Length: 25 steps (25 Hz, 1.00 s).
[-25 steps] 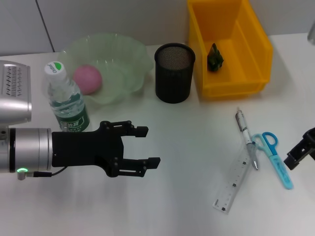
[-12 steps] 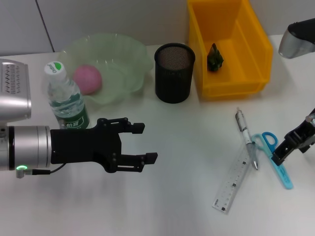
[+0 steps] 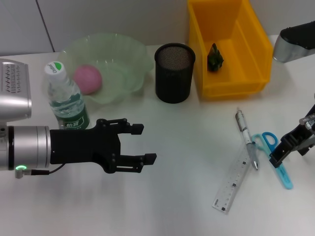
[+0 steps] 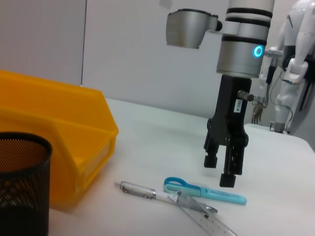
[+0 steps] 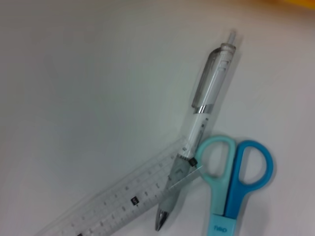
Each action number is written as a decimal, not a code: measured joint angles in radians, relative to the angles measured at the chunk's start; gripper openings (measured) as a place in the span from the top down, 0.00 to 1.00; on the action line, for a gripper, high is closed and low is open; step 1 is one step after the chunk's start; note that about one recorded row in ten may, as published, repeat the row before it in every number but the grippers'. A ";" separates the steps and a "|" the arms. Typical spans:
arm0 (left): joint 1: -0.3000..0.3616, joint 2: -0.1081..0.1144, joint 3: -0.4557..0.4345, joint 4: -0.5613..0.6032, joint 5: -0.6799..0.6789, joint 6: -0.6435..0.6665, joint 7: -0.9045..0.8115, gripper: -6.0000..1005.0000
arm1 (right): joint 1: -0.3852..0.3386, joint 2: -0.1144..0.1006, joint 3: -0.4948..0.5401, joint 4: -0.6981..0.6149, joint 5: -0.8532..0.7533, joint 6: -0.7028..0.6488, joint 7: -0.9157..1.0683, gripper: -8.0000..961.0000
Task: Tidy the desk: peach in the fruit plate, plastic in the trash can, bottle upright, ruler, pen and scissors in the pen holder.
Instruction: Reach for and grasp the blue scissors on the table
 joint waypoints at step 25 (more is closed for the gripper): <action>-0.006 0.002 -0.004 0.003 0.020 0.001 -0.018 0.19 | -0.010 0.014 -0.038 0.023 0.000 0.052 0.036 0.26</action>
